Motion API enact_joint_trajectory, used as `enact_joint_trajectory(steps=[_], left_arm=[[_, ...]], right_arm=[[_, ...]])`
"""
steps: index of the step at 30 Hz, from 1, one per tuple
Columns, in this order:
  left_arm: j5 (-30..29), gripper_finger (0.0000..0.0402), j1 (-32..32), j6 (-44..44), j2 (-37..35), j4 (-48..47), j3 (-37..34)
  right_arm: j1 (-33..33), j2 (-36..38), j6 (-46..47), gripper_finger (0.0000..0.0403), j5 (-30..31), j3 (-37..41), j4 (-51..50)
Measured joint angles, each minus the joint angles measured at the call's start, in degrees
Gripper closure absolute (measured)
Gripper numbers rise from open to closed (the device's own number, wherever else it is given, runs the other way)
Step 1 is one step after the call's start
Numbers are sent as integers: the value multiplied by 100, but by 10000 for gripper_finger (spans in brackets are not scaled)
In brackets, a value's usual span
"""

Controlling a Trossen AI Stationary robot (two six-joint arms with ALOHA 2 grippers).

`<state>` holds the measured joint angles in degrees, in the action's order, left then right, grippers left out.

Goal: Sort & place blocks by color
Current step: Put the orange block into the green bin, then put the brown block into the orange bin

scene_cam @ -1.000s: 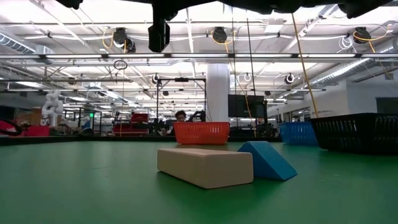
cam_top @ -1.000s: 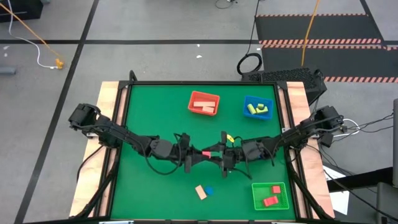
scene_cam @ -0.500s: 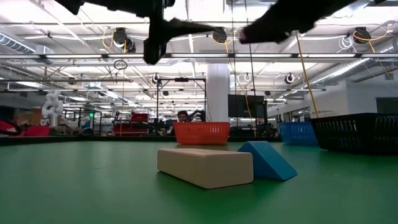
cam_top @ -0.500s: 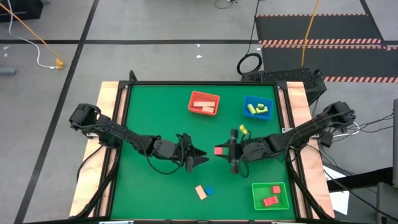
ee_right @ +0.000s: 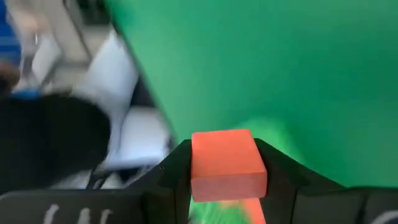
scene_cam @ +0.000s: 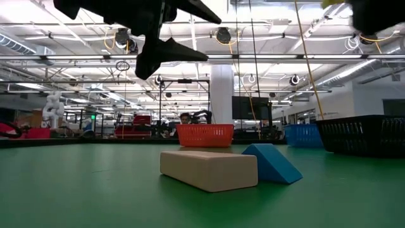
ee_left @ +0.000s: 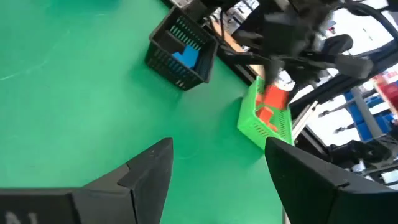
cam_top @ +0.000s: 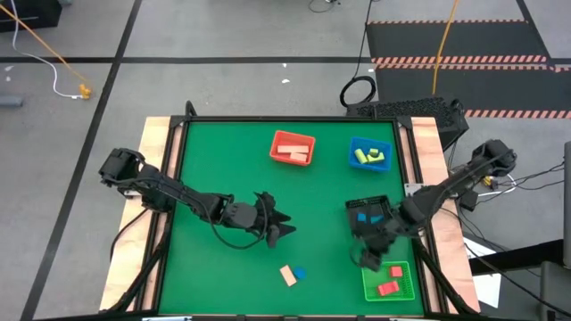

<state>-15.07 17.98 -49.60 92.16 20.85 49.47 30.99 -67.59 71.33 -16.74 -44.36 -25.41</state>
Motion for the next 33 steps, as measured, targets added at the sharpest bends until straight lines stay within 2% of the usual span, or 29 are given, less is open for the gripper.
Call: enact_joint_trajectory(steps=[3, 10, 14, 23, 29, 33], left_arm=[[-1, 147, 0, 61, 0, -102, 0], [-26, 147, 17, 33, -2, -490, 2], [-40, 147, 156, 160, -2, -776, 2], [-35, 147, 674, 2102, -2, -833, 2], [-44, 147, 888, 2192, 136, -562, 7], [-44, 147, 1145, 2475, 439, -480, -5]], right_arm=[[415, 2, 755, 282, -576, 0, -22], [959, 0, 1965, 276, -282, 0, -528], [1102, 0, 2172, 250, -285, 0, -395], [1112, 0, 2229, 161, -285, 0, -354], [1113, -2, 2229, 126, -230, 0, 151], [1111, -4, 1859, 120, 317, 0, 849]])
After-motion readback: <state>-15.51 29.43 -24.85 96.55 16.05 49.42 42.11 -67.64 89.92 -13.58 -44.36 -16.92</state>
